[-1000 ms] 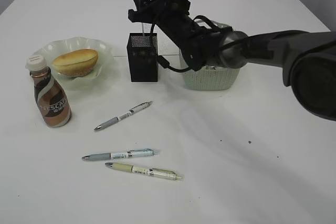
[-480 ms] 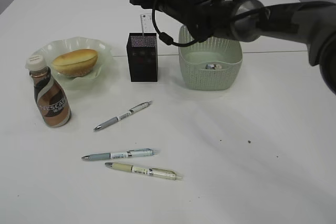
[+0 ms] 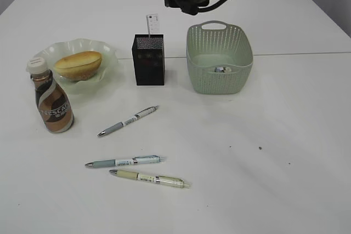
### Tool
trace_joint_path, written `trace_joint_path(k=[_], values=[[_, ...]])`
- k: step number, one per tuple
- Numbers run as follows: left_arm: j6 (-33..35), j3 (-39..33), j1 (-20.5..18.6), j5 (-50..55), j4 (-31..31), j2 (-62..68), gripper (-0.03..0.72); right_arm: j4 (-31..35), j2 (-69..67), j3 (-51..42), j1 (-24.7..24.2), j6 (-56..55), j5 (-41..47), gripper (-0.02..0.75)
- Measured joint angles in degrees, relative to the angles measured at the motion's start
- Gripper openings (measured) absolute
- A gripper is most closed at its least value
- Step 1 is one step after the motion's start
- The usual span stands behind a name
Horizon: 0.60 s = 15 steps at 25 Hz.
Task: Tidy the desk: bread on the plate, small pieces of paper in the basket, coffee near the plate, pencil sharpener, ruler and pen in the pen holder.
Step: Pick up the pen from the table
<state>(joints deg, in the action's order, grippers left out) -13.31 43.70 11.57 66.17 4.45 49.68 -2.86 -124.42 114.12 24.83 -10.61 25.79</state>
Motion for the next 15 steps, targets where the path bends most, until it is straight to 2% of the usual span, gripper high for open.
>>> trace_joint_path(k=[7, 10, 12, 15], values=[[1.8, 0.0, 0.0, 1.7, -0.2, 0.0, 0.442, 4.8, 5.6, 0.0, 0.1, 0.0, 29.1, 0.300], [2.9, 0.0, 0.0, 1.8, -0.5, 0.0, 0.442, 6.9, 7.1, 0.0, 0.1, 0.0, 38.7, 0.300], [4.1, 0.0, 0.0, 1.8, -1.7, 0.0, 0.442, 8.4, 7.6, 0.1, 0.1, 0.0, 43.1, 0.300], [6.3, 0.0, 0.0, 2.0, -4.4, 0.4, 0.442, 10.9, 7.8, 0.1, 0.1, 0.2, 44.7, 0.300]])
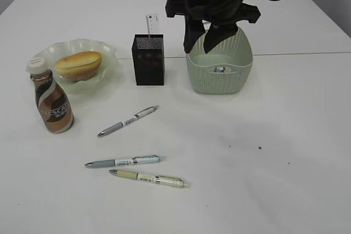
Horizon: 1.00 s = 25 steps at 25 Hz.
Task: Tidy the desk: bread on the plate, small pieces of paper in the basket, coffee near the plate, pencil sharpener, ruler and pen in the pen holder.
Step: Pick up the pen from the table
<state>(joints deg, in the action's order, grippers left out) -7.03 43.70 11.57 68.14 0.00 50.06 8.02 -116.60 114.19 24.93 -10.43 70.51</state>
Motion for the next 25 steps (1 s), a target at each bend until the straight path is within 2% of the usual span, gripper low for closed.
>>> trace_joint_path(k=[3, 8, 15, 18, 25], values=[[2.6, 0.0, 0.0, 0.8, -2.5, 1.7, 0.442, 2.9, 0.0, 0.0, 0.0, 0.5, 0.3, 0.300], [7.4, 1.2, 0.0, 1.3, -3.2, 5.8, 0.442, 6.5, 0.1, 0.0, 0.0, 1.4, 0.5, 0.300], [10.4, 10.4, 0.5, 1.6, -3.8, 13.0, 0.442, 6.9, 2.9, -3.1, 0.0, 1.6, 0.6, 0.300], [11.6, 14.7, 2.8, 2.1, -4.4, 16.9, 0.442, 6.9, 4.5, -5.6, 0.0, 1.6, 0.6, 0.300], [14.3, 21.6, 11.2, 1.9, -4.6, 26.0, 0.442, 6.9, 10.3, -13.8, 0.0, 1.9, 0.6, 0.300]])
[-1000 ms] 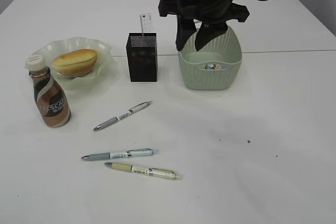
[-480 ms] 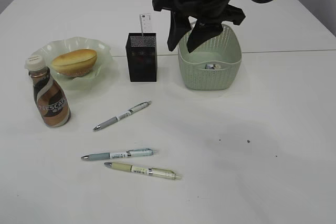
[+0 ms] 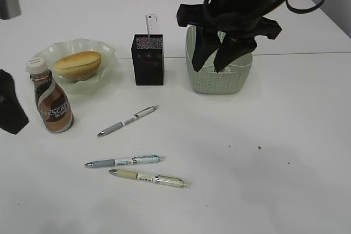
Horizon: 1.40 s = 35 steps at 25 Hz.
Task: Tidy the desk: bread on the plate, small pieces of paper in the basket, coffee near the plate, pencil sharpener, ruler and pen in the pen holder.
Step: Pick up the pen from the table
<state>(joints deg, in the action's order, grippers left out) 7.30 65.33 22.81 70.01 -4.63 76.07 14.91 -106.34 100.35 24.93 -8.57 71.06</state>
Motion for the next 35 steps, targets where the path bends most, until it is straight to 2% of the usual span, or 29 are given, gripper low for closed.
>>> trace_joint_path(k=[5, 17, 27, 35], values=[[0.7, 4.2, 2.1, -2.3, 1.5, 7.5, 0.442, 0.0, 5.1, -7.3, 0.0, 0.7, 0.0, 0.300], [8.4, 21.0, 2.8, -2.7, 2.3, 25.5, 0.442, 0.0, 17.2, -22.8, 0.0, 2.1, 0.0, 0.300], [9.8, 33.0, 2.9, -3.6, 4.2, 42.0, 0.442, -0.3, 21.0, -25.0, 0.0, 4.2, 0.0, 0.300], [9.9, 35.0, 2.9, -5.5, 4.3, 50.3, 0.442, -2.2, 28.2, -28.7, 0.0, 7.0, -0.1, 0.300]])
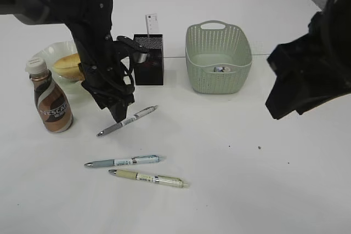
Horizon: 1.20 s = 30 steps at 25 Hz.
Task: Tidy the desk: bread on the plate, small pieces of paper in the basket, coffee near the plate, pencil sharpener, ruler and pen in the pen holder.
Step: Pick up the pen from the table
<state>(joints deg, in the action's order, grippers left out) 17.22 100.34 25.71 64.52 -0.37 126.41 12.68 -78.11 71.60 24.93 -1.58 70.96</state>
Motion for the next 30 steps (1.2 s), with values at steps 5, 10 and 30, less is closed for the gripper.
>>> trace_joint_path(k=[5, 10, 30], values=[[0.1, 0.2, 0.0, -1.9, 0.0, 2.2, 0.442, -1.7, 7.4, -3.7, 0.0, 0.8, 0.1, 0.300], [0.3, 0.3, 0.0, -4.0, 0.0, 3.1, 0.442, -4.2, 15.1, -6.5, 0.0, 1.0, 0.2, 0.300], [0.4, 7.6, 0.0, -5.9, -2.3, 9.8, 0.427, -6.4, 33.5, -14.5, 0.0, 1.0, 0.2, 0.299]])
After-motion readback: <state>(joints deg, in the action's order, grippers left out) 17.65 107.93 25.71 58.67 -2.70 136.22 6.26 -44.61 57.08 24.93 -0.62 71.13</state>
